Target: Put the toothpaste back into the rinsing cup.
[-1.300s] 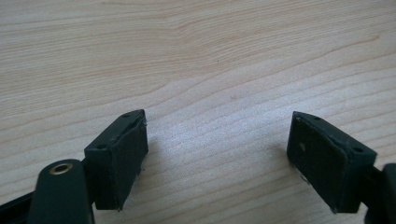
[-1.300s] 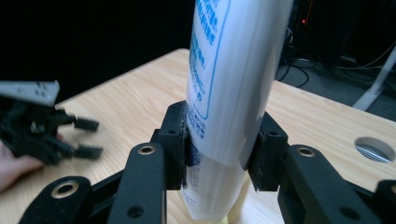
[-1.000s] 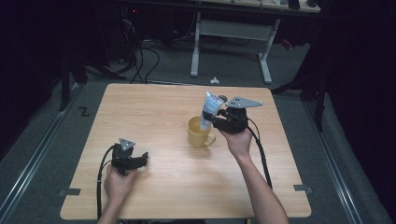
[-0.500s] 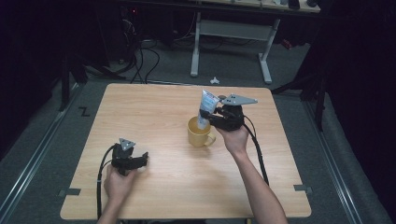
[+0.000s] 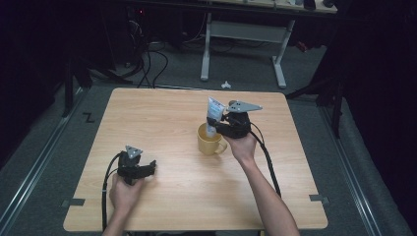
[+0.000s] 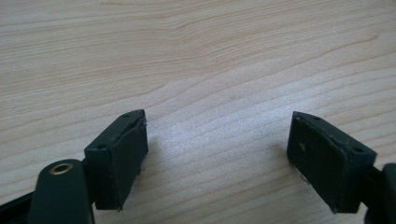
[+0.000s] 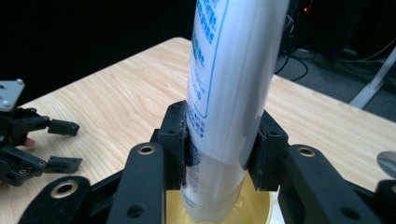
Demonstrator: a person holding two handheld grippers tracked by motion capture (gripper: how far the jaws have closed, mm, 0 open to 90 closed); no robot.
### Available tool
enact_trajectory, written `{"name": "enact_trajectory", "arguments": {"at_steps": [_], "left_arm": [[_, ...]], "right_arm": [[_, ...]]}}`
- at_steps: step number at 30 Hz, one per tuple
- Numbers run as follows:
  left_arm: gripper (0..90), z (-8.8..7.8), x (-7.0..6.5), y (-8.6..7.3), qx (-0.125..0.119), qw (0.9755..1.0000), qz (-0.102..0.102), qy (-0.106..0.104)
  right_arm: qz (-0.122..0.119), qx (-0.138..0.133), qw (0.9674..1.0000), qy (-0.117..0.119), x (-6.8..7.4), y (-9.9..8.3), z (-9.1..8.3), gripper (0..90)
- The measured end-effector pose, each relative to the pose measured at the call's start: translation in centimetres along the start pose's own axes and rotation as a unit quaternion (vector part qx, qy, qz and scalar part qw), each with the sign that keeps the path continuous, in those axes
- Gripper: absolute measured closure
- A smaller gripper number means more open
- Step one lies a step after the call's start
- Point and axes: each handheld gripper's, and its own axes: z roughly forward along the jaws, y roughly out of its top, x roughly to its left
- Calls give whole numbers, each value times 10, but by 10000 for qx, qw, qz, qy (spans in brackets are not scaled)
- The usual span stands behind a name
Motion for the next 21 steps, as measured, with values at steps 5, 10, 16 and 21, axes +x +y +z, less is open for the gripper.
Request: {"name": "enact_trajectory", "arguments": {"at_steps": [5, 10, 16, 21], "left_arm": [[209, 0, 0, 0, 2, 10000, 6, -2], [209, 0, 0, 0, 3, 10000, 8, -2], [209, 0, 0, 0, -2, 10000, 3, -2], [209, 0, 0, 0, -2, 10000, 2, -3]], "right_arm": [[37, 130, 9999, -47, -3, -9, 9, 636], [15, 141, 9999, -63, -2, -10, 9, 635], [17, 183, 9998, -52, -2, -13, 12, 633], [-73, 349, 9994, -52, 2, -16, 15, 632]]}}
